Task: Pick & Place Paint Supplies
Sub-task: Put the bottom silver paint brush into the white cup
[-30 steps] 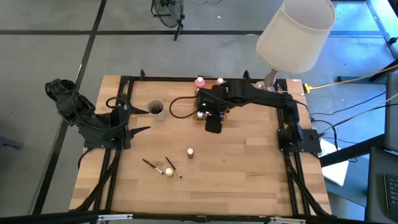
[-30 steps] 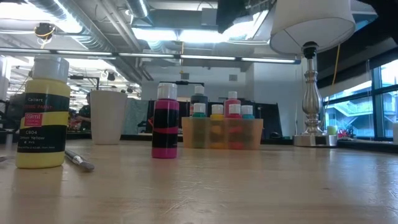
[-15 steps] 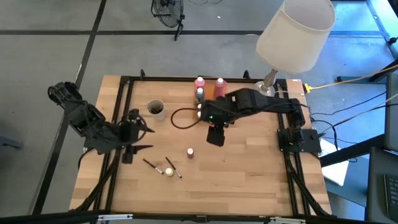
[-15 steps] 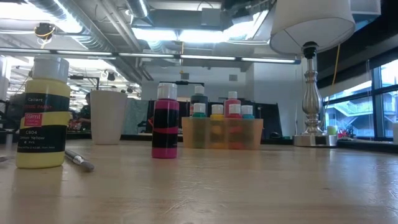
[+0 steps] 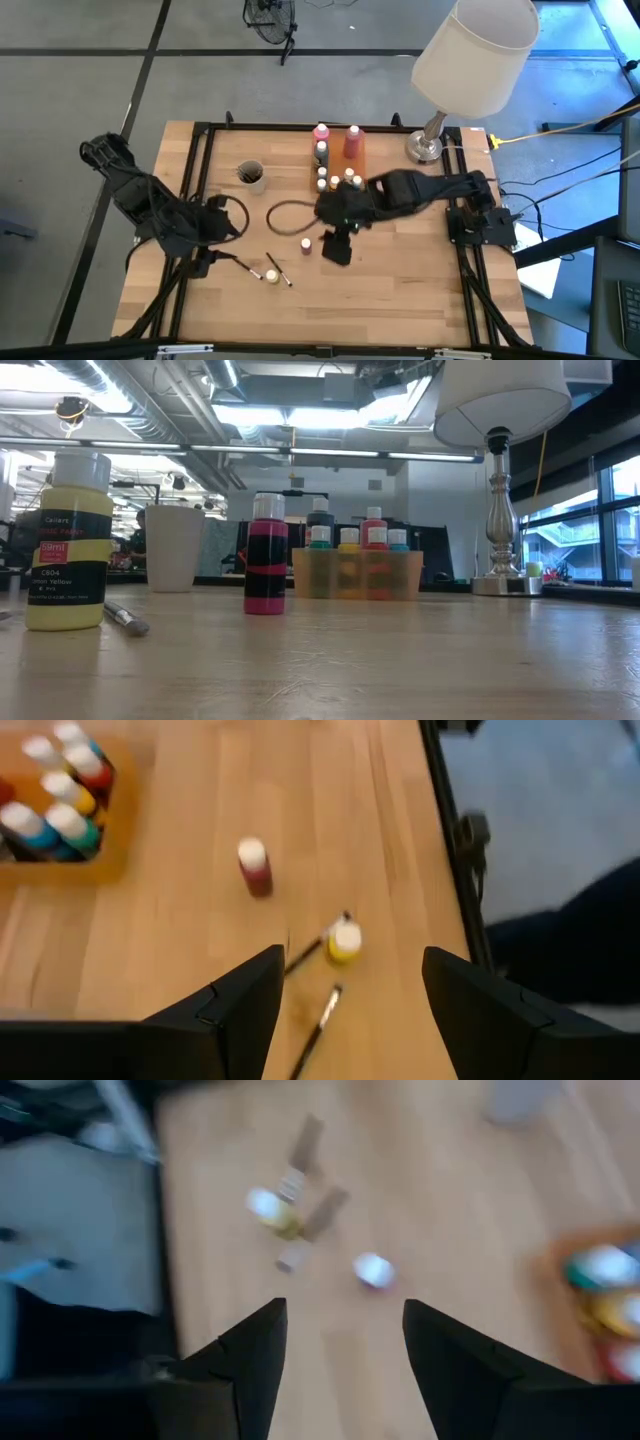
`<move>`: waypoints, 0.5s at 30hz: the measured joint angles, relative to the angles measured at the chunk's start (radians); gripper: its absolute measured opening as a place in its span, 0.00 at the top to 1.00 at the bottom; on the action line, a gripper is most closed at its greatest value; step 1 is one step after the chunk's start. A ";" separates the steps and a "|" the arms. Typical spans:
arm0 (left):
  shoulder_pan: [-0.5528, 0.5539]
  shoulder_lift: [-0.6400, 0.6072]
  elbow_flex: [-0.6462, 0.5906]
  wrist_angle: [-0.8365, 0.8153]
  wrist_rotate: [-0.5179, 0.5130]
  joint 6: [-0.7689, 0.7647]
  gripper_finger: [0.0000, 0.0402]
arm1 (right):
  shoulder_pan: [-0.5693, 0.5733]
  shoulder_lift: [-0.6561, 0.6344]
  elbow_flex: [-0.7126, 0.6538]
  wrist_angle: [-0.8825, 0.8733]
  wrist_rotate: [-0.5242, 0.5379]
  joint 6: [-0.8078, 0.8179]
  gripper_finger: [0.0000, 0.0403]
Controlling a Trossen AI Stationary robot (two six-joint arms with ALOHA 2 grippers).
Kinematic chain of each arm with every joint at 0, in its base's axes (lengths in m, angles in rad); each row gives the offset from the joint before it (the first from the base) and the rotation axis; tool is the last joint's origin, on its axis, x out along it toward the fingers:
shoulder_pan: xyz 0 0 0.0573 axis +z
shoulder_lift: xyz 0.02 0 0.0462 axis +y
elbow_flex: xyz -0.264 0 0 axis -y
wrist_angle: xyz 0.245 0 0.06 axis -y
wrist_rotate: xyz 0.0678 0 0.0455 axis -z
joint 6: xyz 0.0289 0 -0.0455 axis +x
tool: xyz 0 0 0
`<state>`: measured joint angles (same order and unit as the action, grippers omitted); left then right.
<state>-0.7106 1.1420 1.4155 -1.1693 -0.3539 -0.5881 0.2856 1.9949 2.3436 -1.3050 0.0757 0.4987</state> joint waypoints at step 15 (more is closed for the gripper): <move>-0.056 0.137 0.001 -0.038 0.084 0.137 0.42 | 0.210 0.010 0.000 0.261 -0.005 0.059 0.50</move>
<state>-0.7670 1.2787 1.4162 -1.2077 -0.2700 -0.4507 0.4957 2.0048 2.3436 -1.0439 0.0711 0.5576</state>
